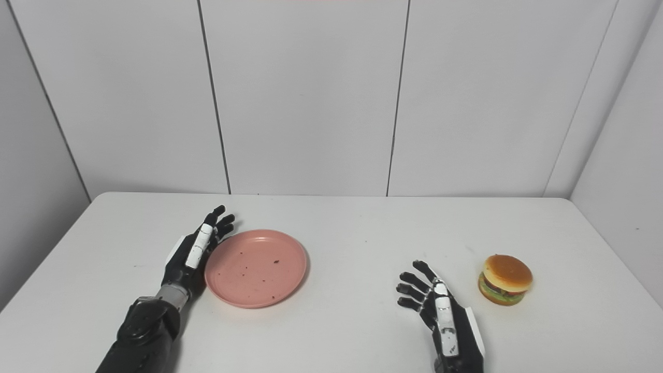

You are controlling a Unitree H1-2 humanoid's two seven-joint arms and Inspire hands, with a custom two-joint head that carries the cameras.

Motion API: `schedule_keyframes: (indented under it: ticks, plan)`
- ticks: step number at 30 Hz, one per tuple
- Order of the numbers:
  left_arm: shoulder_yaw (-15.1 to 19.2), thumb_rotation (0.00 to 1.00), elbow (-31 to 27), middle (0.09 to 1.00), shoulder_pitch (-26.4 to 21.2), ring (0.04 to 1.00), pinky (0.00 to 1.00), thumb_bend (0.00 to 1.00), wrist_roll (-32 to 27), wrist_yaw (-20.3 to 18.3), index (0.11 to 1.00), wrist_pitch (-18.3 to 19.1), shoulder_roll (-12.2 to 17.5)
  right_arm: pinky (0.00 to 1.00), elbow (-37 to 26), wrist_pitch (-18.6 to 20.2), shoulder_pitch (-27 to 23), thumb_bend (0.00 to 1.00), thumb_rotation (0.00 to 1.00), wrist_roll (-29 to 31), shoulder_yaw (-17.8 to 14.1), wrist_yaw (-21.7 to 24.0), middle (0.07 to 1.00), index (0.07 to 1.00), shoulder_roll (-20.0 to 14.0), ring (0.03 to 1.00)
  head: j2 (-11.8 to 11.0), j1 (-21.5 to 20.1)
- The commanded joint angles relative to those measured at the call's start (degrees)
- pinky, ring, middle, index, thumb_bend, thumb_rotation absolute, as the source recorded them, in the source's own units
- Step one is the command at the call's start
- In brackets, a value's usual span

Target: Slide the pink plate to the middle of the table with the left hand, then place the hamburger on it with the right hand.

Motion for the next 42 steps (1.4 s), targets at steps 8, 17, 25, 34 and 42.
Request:
schedule_keyframes:
  ticks: [8, 17, 25, 34, 42]
  plan:
    - [-0.5, 0.82, -3.0, 0.912, -2.0, 0.941, 0.92, 0.93, -0.6, -1.9, 0.925, 1.4, -2.1, 0.7, 0.3, 1.0, 1.2, 0.82, 0.98, -0.7, 1.5, -0.3, 0.762, 0.832, 1.8, 0.737, 0.7, -1.0]
    - [-1.1, 0.84, -3.7, 0.925, -1.7, 0.95, 0.91, 0.91, 0.0, -2.5, 0.938, 2.0, -3.6, 0.7, 0.2, 1.4, 1.0, 0.83, 0.98, -1.2, 1.7, -0.8, 0.759, 0.825, 2.2, 0.736, 1.1, -2.0]
    - [-2.4, 0.85, -3.4, 0.927, -1.7, 0.95, 0.91, 0.92, 1.0, -2.5, 0.935, 1.8, -3.6, 0.7, 0.2, 1.1, 0.9, 0.81, 0.99, -1.8, 2.0, -0.9, 0.764, 0.83, 2.5, 0.741, 1.3, -2.8]
    - [-3.1, 0.85, -2.5, 0.929, -1.5, 0.955, 0.93, 0.92, 1.0, -3.0, 0.943, 1.9, -3.7, 0.69, 0.0, 1.8, 1.0, 0.81, 0.99, -2.3, 2.1, -1.6, 0.759, 0.821, 2.7, 0.735, 1.4, -3.4]
    - [-2.8, 0.84, -1.2, 0.926, -1.5, 0.955, 0.93, 0.94, 1.1, -3.0, 0.94, 1.6, -3.5, 0.71, 0.3, 1.8, 0.8, 0.82, 0.96, -2.8, 1.9, -2.3, 0.762, 0.821, 2.9, 0.745, 1.3, -4.1]
